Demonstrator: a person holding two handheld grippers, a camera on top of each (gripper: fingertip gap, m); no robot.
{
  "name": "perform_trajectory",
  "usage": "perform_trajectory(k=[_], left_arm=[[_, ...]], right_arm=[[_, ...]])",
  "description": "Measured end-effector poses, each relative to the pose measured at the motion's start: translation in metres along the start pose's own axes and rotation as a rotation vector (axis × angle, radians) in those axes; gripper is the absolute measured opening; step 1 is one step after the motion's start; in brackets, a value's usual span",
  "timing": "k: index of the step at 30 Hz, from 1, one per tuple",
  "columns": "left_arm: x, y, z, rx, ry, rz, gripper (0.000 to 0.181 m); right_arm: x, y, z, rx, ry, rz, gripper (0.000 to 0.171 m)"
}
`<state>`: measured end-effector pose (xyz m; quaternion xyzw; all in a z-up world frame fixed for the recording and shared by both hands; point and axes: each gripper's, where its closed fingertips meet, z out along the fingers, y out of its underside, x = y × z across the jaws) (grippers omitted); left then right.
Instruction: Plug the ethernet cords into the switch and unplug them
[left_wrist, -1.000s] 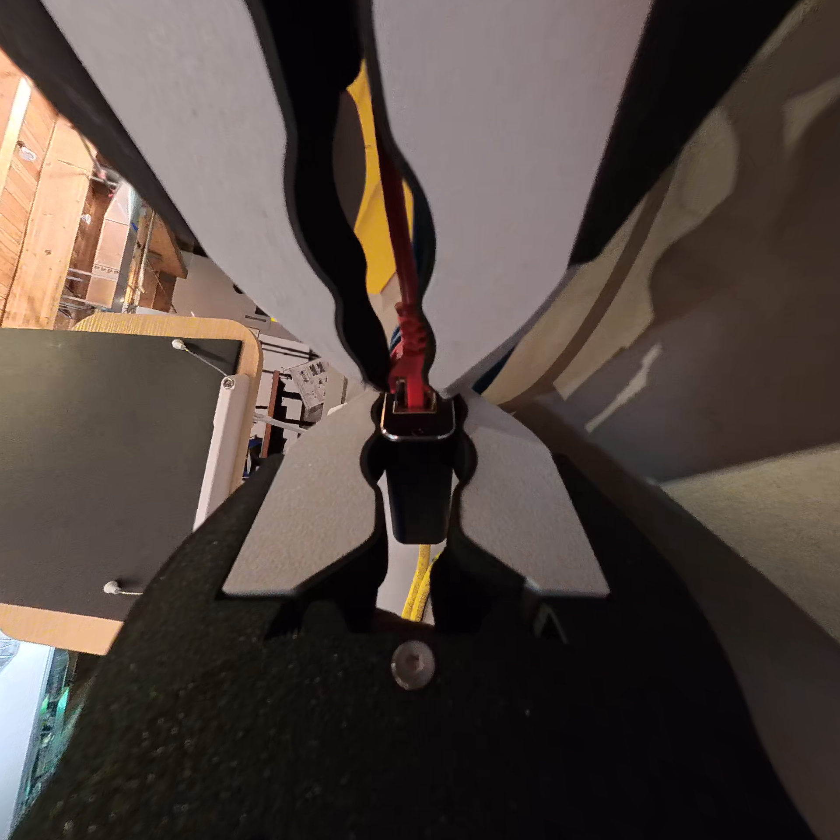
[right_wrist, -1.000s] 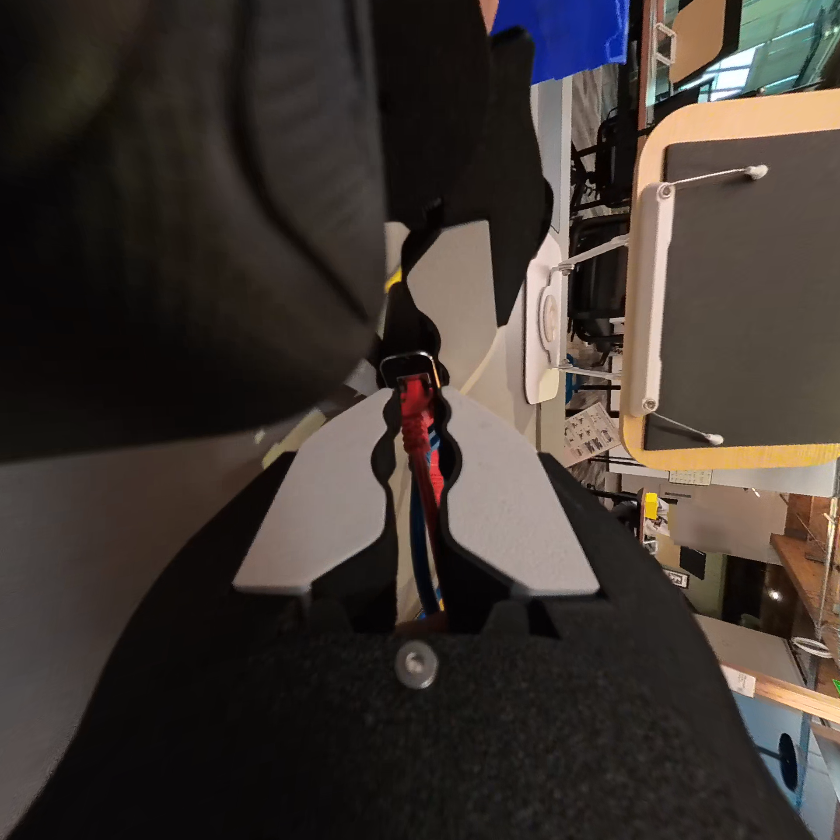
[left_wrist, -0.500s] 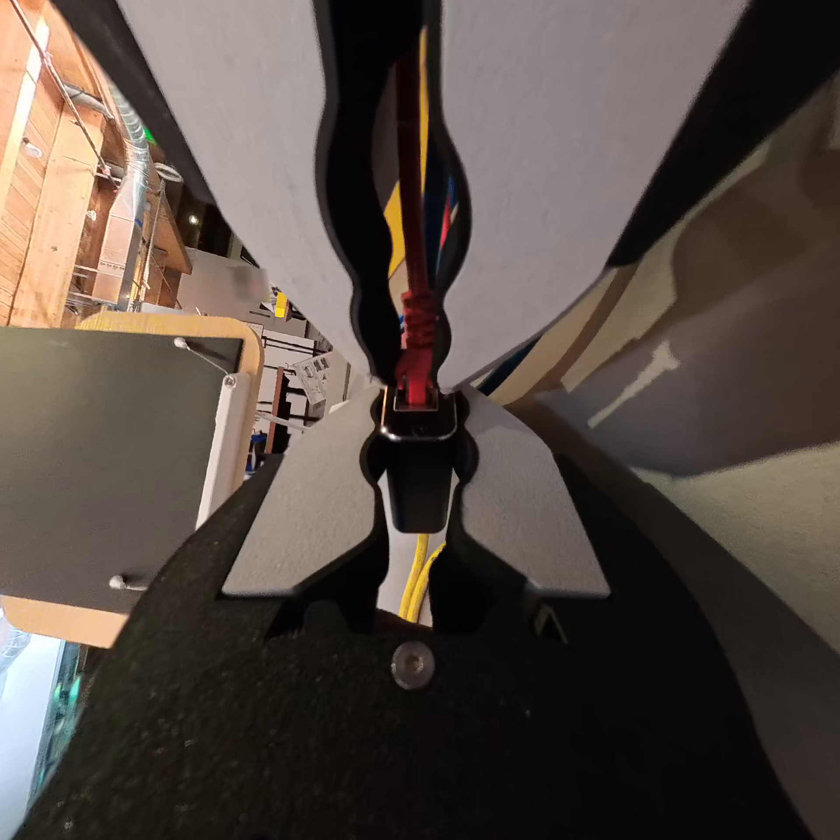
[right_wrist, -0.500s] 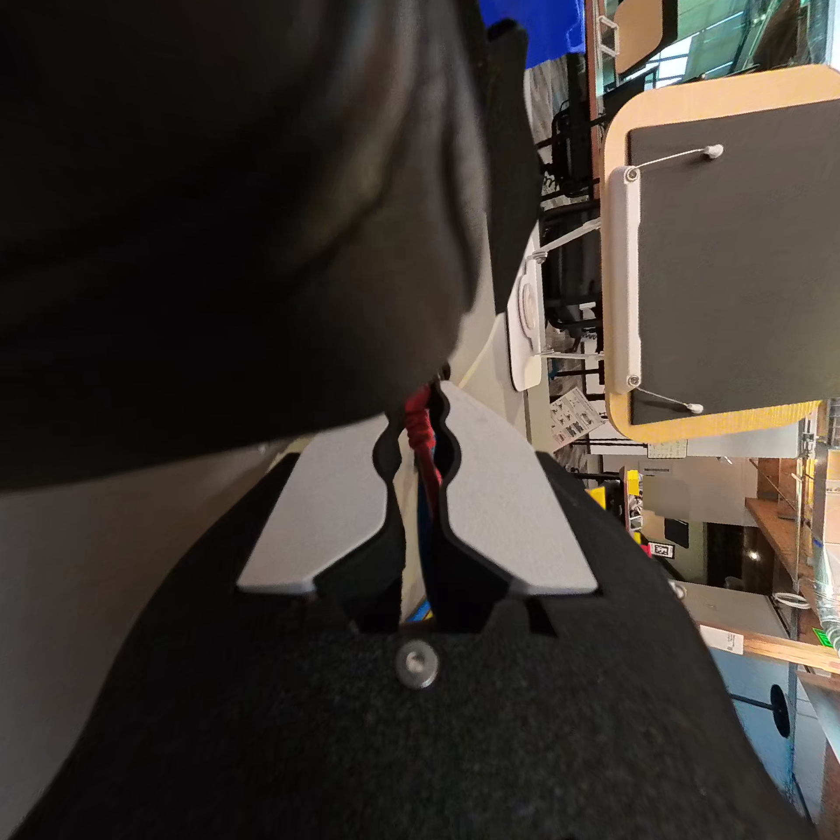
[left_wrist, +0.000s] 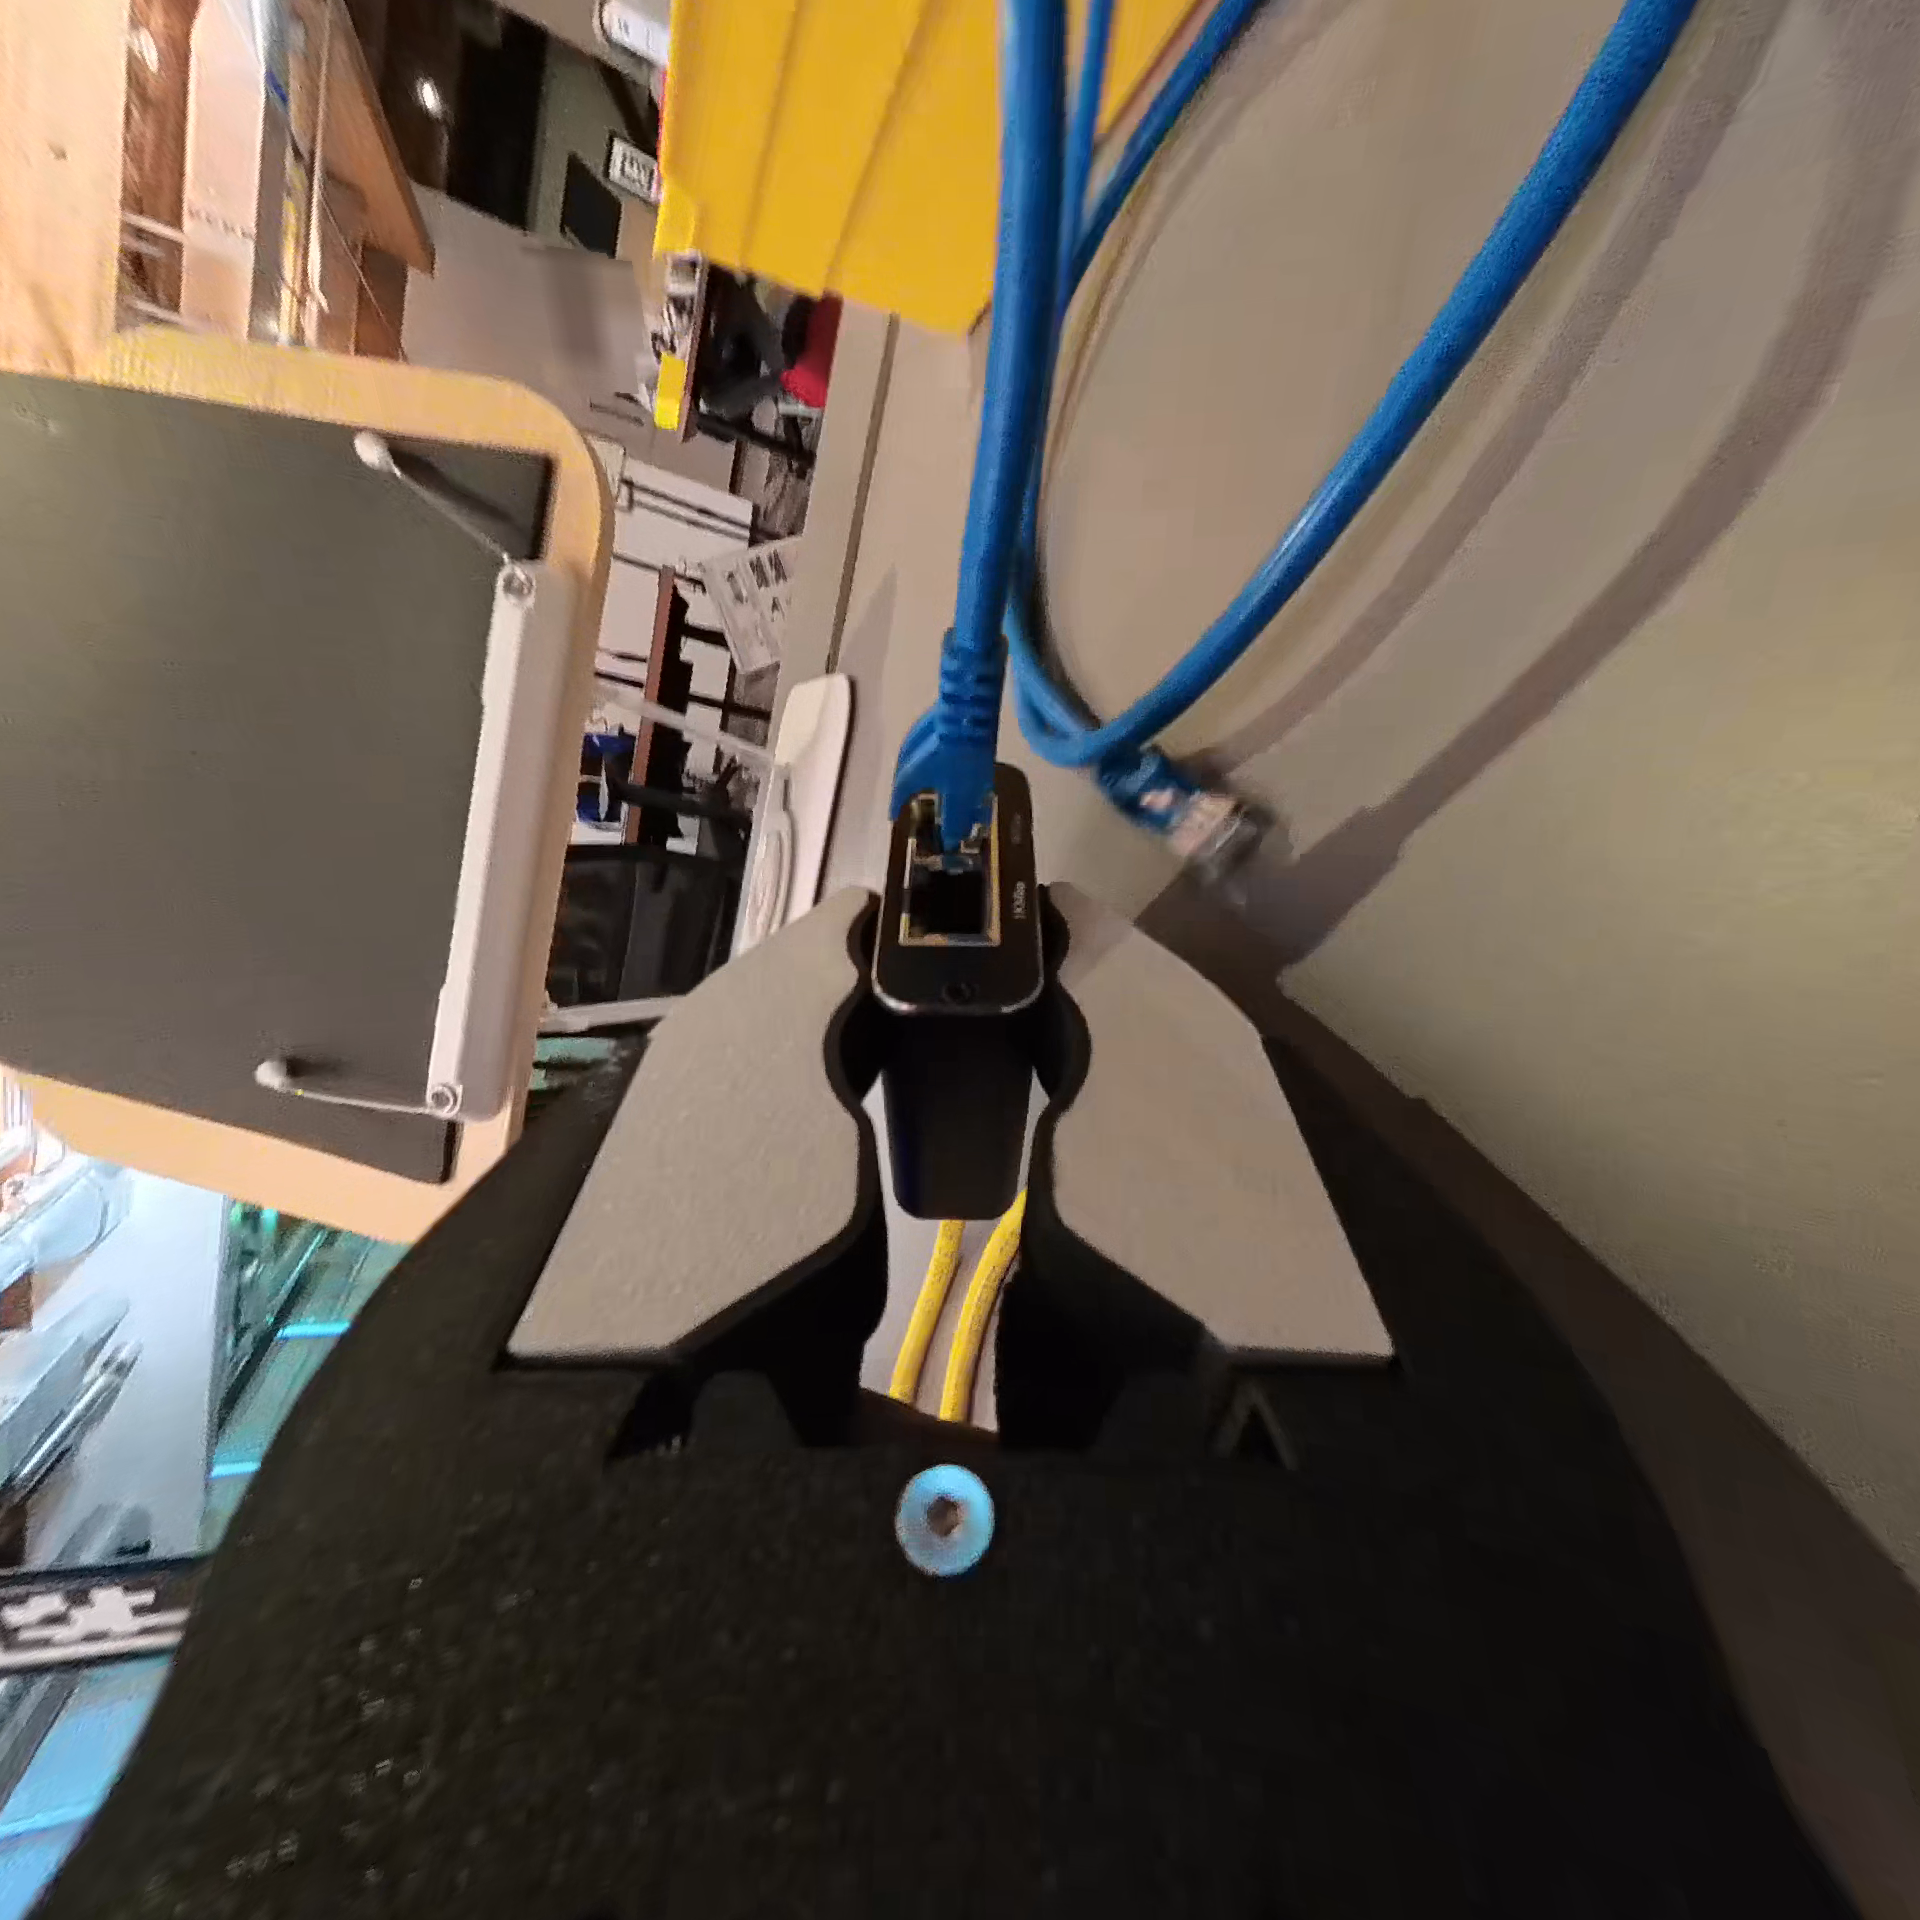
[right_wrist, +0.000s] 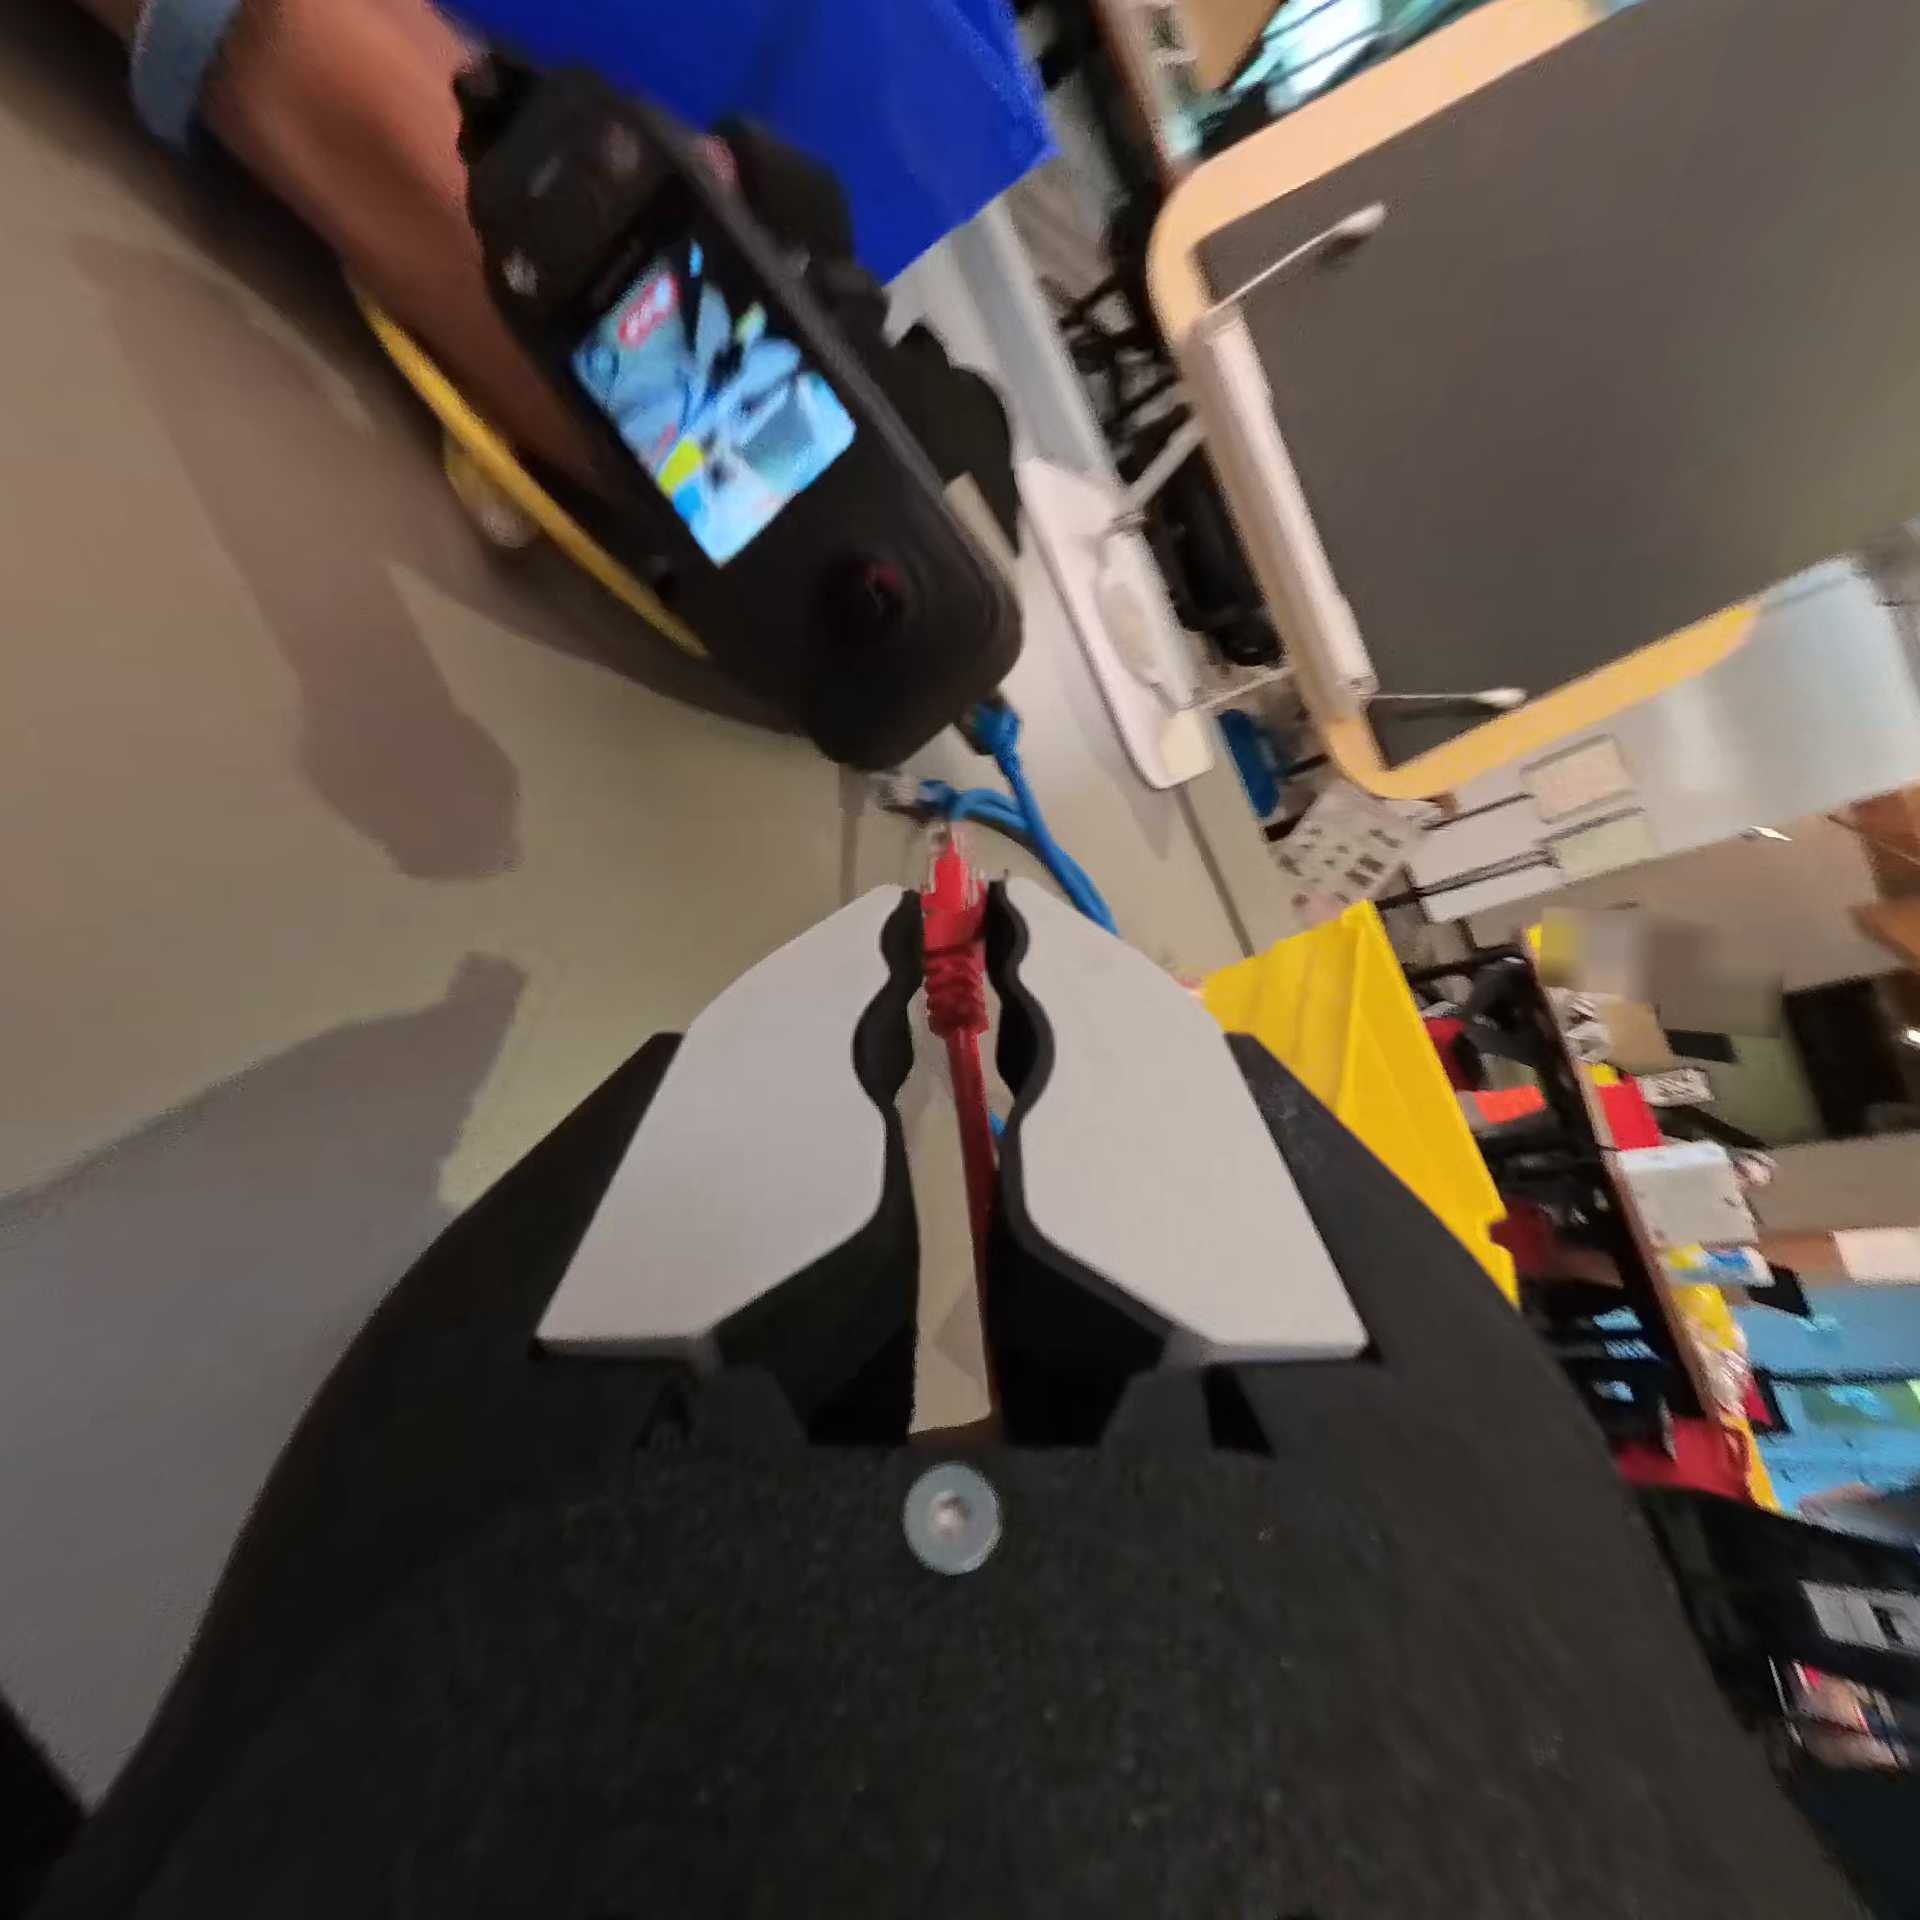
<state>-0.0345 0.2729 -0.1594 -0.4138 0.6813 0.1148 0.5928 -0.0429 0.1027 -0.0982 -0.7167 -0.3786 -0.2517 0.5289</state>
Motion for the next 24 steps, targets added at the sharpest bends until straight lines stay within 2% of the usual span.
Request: perform_trajectory(k=[2,3,5,8,10,12,15,17,19,24], left_arm=[[-0.003,0.009,0.003,-0.039,-0.001,0.002,0.026],[-0.005,0.012,0.004,-0.054,-0.003,-0.003,0.026],[-0.008,0.018,0.005,-0.073,0.005,-0.021,0.026],[-0.009,0.021,0.003,-0.071,0.018,-0.039,0.026],[-0.009,0.022,0.001,-0.068,0.023,-0.045,0.026],[-0.008,0.023,-0.001,-0.068,0.027,-0.045,0.026],[-0.009,0.024,-0.005,-0.065,0.036,-0.058,0.026],[-0.01,0.024,-0.007,-0.063,0.045,-0.075,0.026],[-0.01,0.025,-0.008,-0.062,0.053,-0.083,0.026],[-0.006,0.025,-0.008,-0.061,0.065,-0.071,0.026]], right_arm=[[0.001,-0.011,-0.013,0.034,0.109,0.031,0.012],[-0.009,-0.013,-0.016,0.038,0.086,0.053,0.012],[-0.049,-0.007,-0.009,-0.002,-0.1,0.114,0.012],[-0.087,0.019,0.002,-0.162,-0.244,0.044,0.014],[-0.094,0.018,0.003,-0.189,-0.291,0.107,0.019],[-0.103,-0.001,-0.012,-0.136,-0.48,0.294,0.047],[-0.064,-0.016,-0.035,-0.003,-0.521,0.542,0.057],[-0.038,0.019,-0.042,-0.081,-0.454,0.577,0.073],[-0.035,0.063,-0.047,-0.222,-0.458,0.608,0.094],[-0.061,0.096,-0.043,-0.342,-0.533,0.633,0.099]])
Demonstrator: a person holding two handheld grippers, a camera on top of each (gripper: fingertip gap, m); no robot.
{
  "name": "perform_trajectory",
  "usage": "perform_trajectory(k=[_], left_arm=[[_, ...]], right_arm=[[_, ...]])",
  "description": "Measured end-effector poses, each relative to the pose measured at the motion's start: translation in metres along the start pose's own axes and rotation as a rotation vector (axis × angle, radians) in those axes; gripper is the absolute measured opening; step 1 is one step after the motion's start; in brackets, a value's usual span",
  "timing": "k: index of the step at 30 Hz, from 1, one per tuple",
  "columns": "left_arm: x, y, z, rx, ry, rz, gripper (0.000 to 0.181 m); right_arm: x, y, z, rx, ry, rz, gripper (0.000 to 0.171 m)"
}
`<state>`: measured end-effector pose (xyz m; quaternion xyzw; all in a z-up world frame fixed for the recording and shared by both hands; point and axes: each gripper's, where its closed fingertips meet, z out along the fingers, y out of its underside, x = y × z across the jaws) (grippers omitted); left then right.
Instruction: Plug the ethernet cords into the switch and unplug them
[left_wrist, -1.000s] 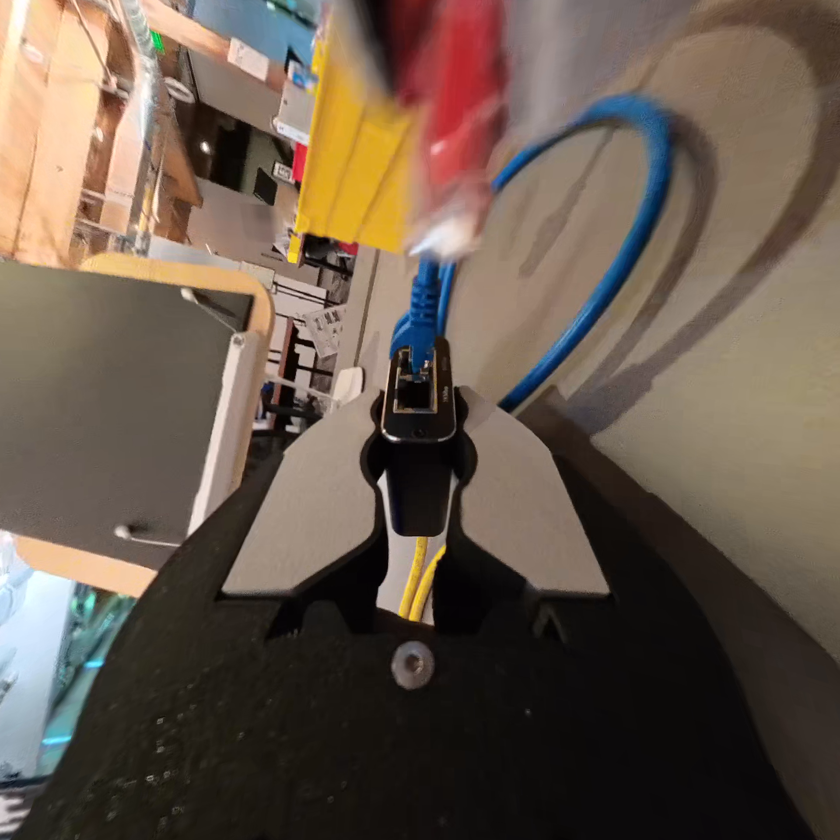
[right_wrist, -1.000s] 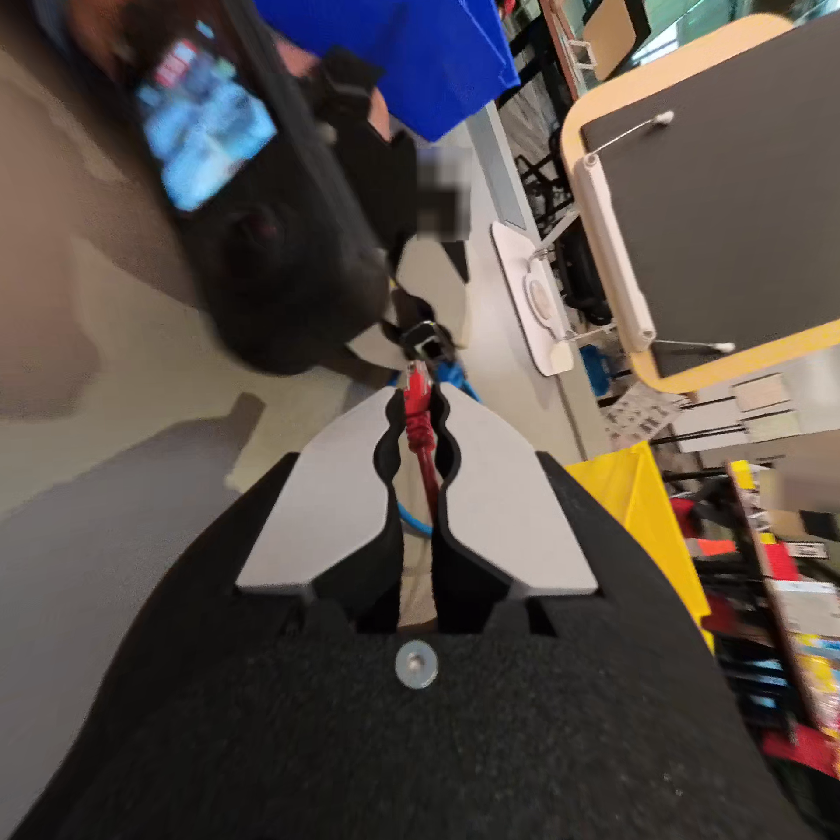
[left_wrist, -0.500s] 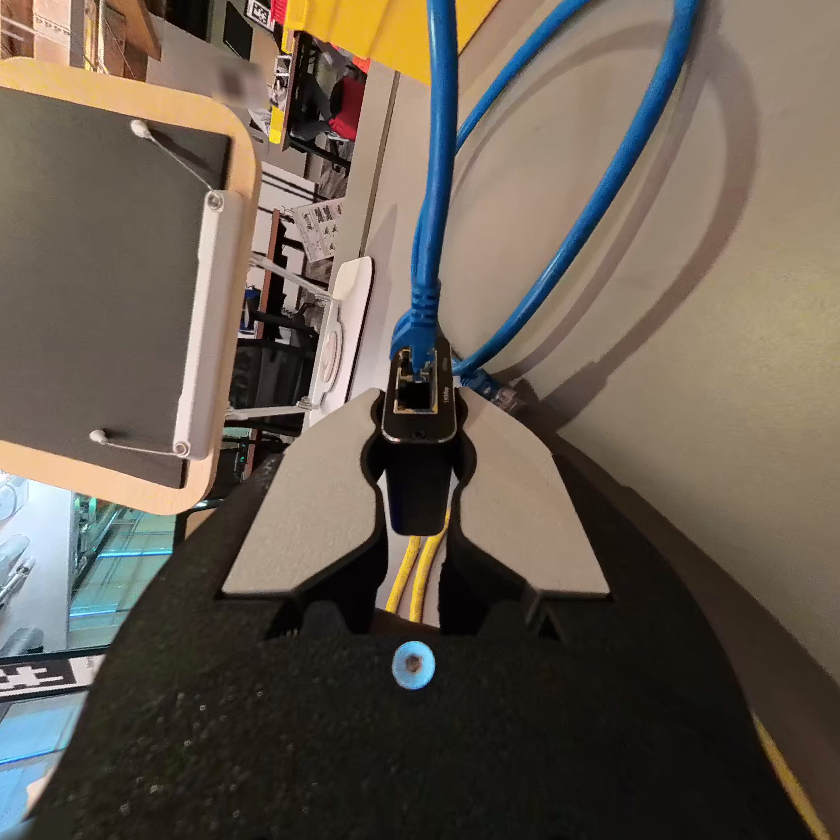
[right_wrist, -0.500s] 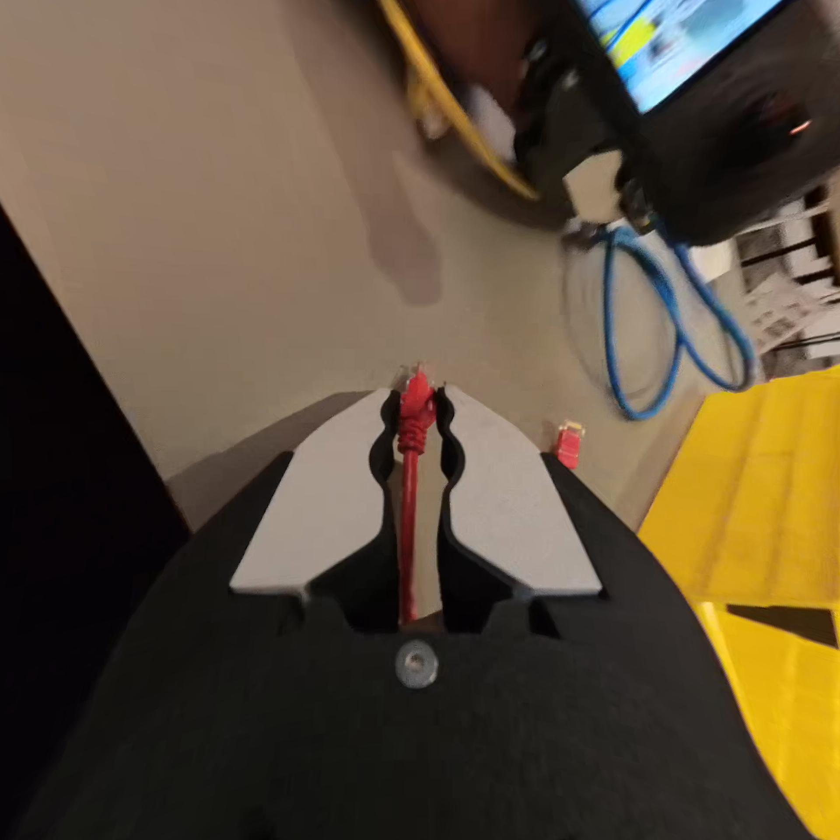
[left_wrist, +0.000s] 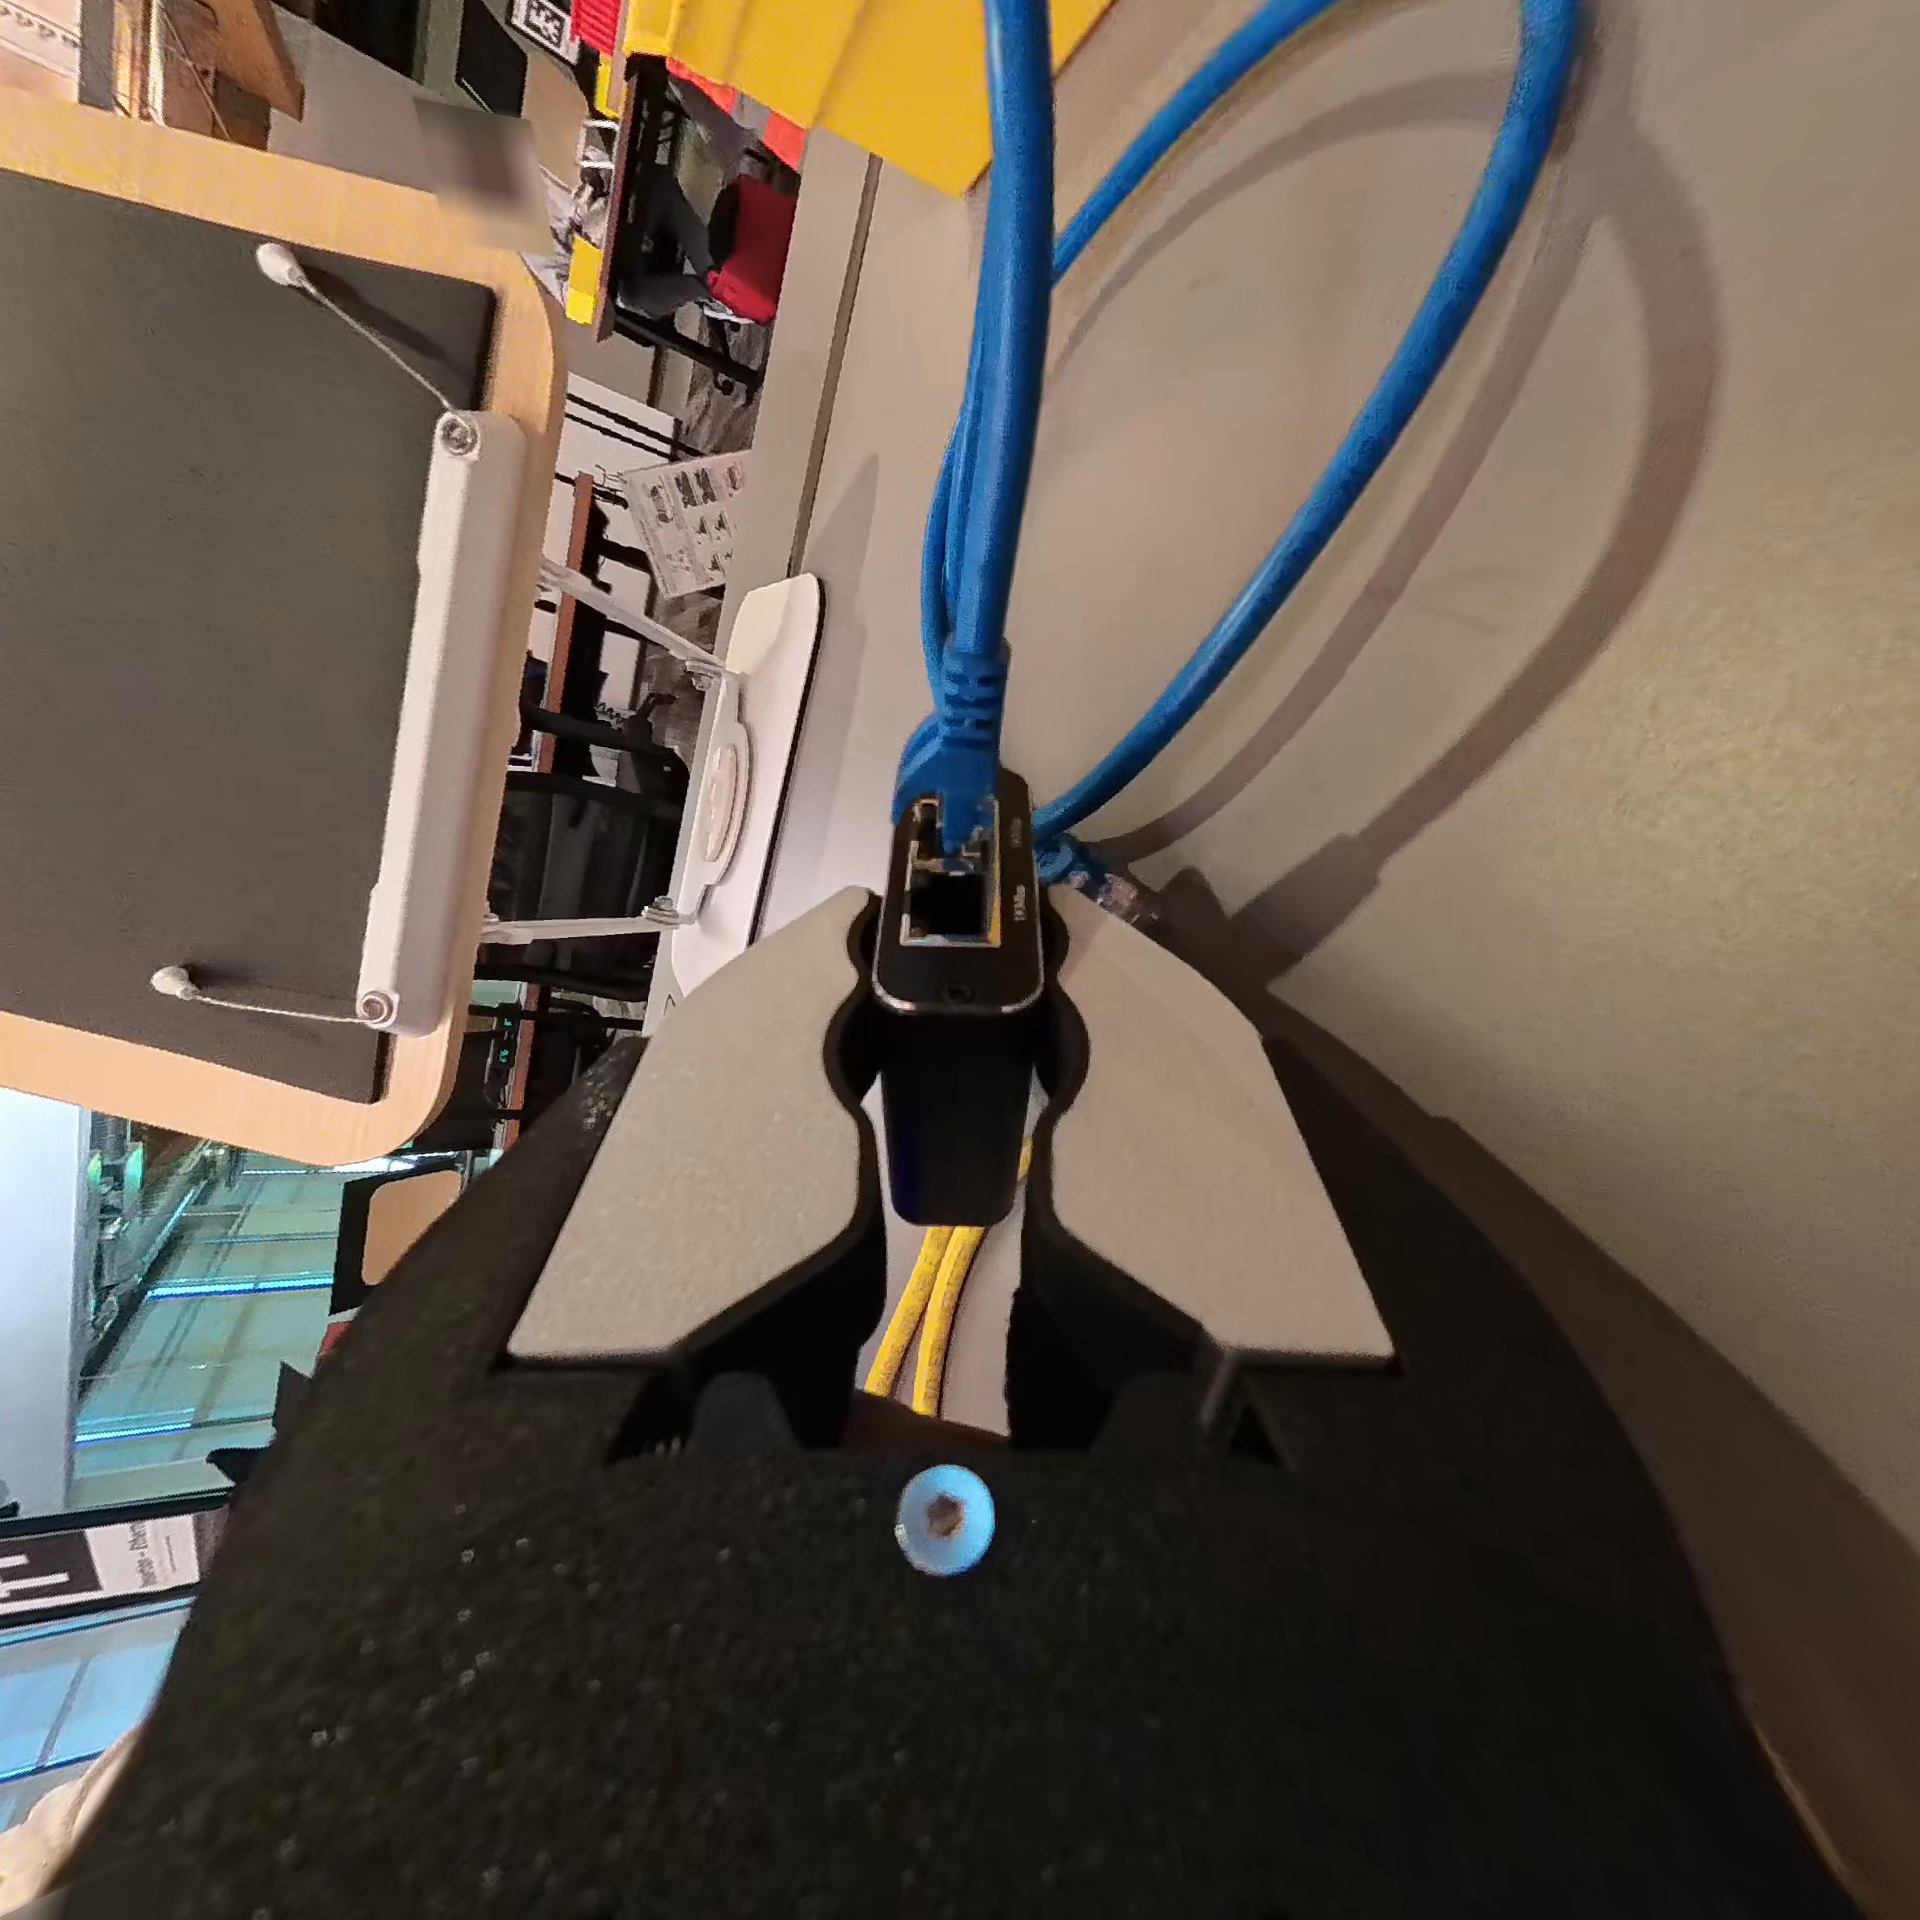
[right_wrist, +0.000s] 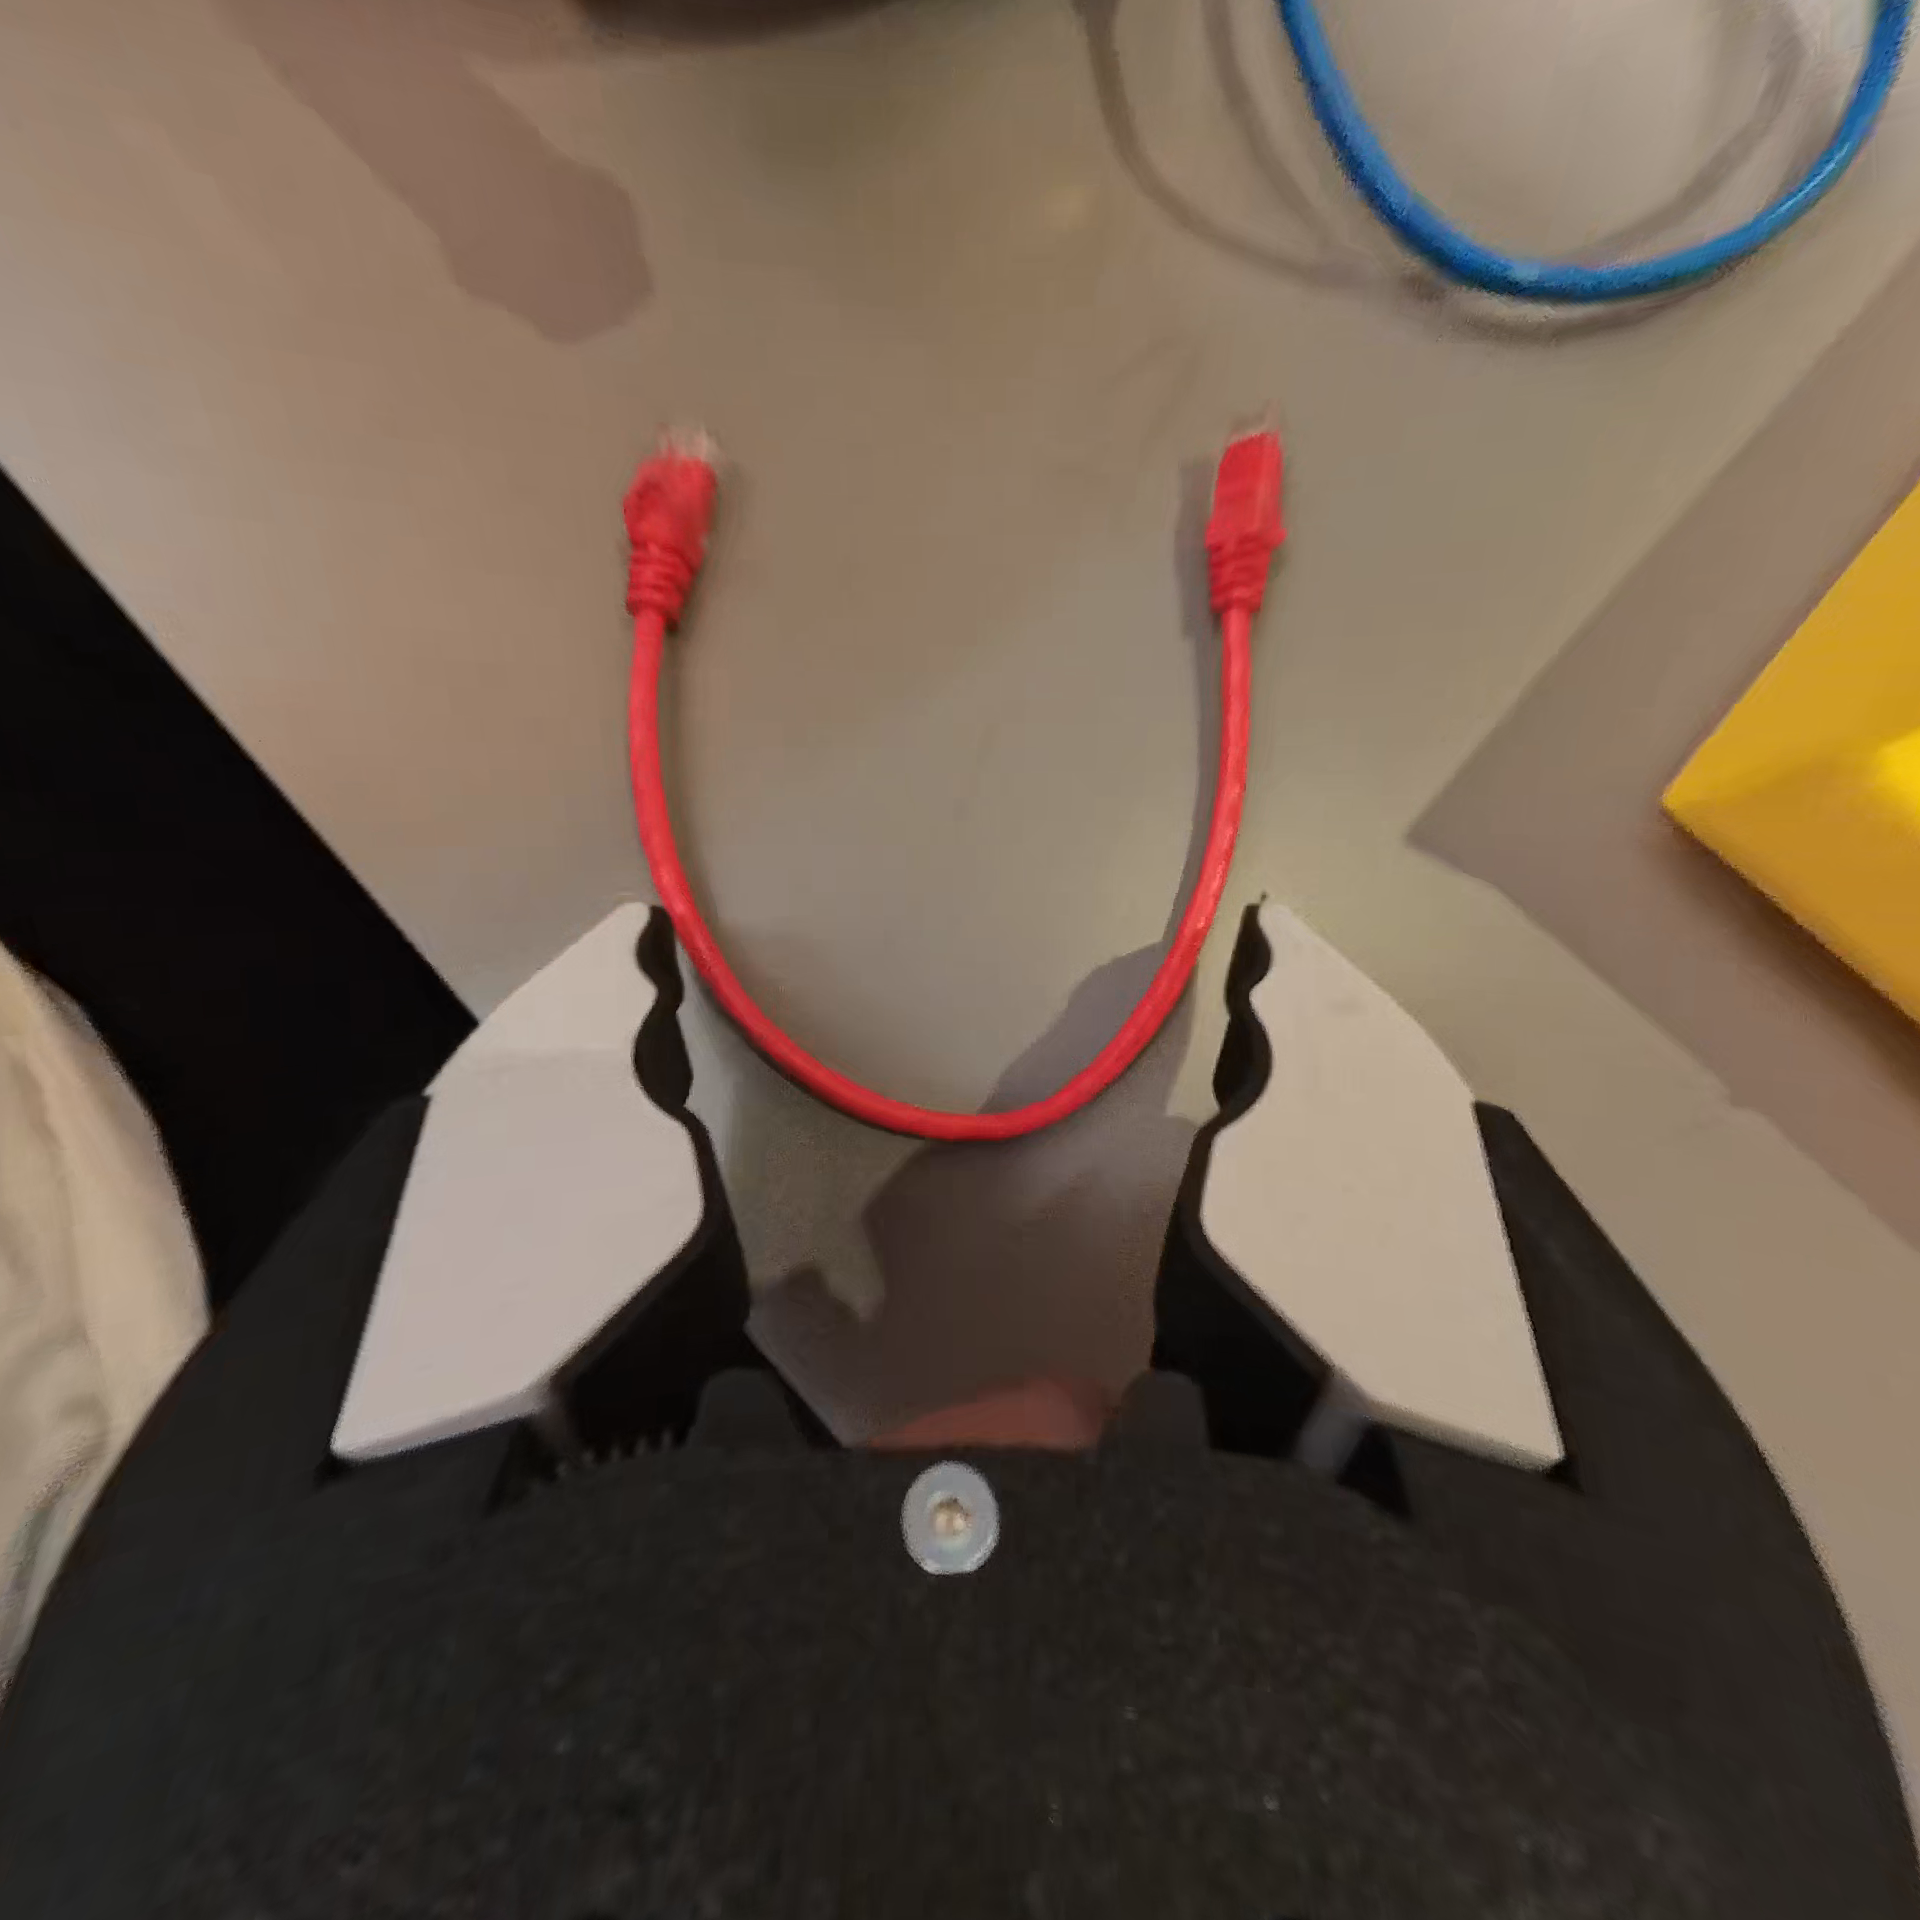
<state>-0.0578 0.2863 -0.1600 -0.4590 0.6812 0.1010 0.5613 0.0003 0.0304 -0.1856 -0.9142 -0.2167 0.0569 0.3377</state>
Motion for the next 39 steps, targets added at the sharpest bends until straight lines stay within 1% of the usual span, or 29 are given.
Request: perform_trajectory(k=[1,3,6,9,12,13,15,20,21,22,24,25,28,29,32,33,35,36,38,39], left_arm=[[0.0,0.0,0.0,-0.001,0.001,0.002,0.026],[0.0,0.0,0.0,0.001,0.002,-0.001,0.026],[0.0,0.0,-0.001,0.005,0.003,-0.007,0.026],[0.0,0.0,0.0,0.005,0.005,-0.004,0.026],[0.001,0.0,0.0,0.006,0.005,0.005,0.026],[0.001,0.0,-0.001,0.005,0.005,0.007,0.026],[0.001,0.0,-0.001,0.005,0.005,0.006,0.026],[0.001,0.0,-0.001,0.007,0.004,0.008,0.026],[0.001,-0.001,-0.002,0.008,0.004,0.008,0.026],[0.001,-0.001,-0.002,0.009,0.004,0.007,0.026],[0.0,-0.001,-0.003,0.013,0.001,0.005,0.026],[0.0,-0.001,-0.003,0.015,0.0,0.004,0.026],[-0.001,-0.003,-0.004,0.028,-0.003,0.002,0.026],[-0.001,-0.004,-0.005,0.034,-0.004,0.002,0.026],[-0.001,-0.006,-0.005,0.043,-0.012,0.011,0.026],[-0.001,-0.007,-0.006,0.046,-0.016,0.014,0.026],[-0.002,-0.007,-0.006,0.049,-0.017,0.015,0.026],[-0.003,-0.006,-0.007,0.052,-0.018,0.014,0.026],[-0.002,-0.006,-0.007,0.052,-0.017,0.016,0.026],[-0.002,-0.006,-0.007,0.053,-0.019,0.018,0.026]], right_arm=[[-0.001,0.004,0.007,-0.03,0.003,-0.003,0.101],[-0.004,0.004,0.015,-0.028,-0.027,0.044,0.103],[-0.003,0.004,0.015,-0.045,-0.011,0.05,0.097],[-0.009,0.003,0.012,-0.067,-0.02,0.038,0.074],[-0.015,0.003,0.01,-0.068,-0.01,0.045,0.061],[-0.019,0.003,0.01,-0.063,-0.011,0.042,0.055],[-0.026,0.002,0.008,-0.05,-0.01,0.007,0.021],[-0.024,0.001,0.008,-0.045,0.078,-0.026,0.011],[-0.019,-0.001,0.007,-0.03,0.126,-0.046,0.01],[-0.017,-0.005,0.004,-0.004,0.139,-0.049,0.009],[-0.006,-0.016,-0.009,0.049,0.17,-0.042,0.008],[0.008,-0.022,-0.021,0.064,0.217,-0.048,0.008],[0.072,-0.041,-0.072,0.104,0.372,-0.026,0.008],[0.093,-0.05,-0.089,0.136,0.394,0.001,0.007],[0.144,-0.072,-0.123,0.229,0.356,0.1,0.004],[0.15,-0.083,-0.13,0.291,0.311,0.098,0.004],[0.142,-0.106,-0.145,0.428,0.195,0.038,0.004],[0.143,-0.113,-0.153,0.464,0.187,0.038,0.004],[0.153,-0.12,-0.167,0.497,0.226,0.027,0.004],[0.169,-0.117,-0.172,0.473,0.304,0.042,0.004]])
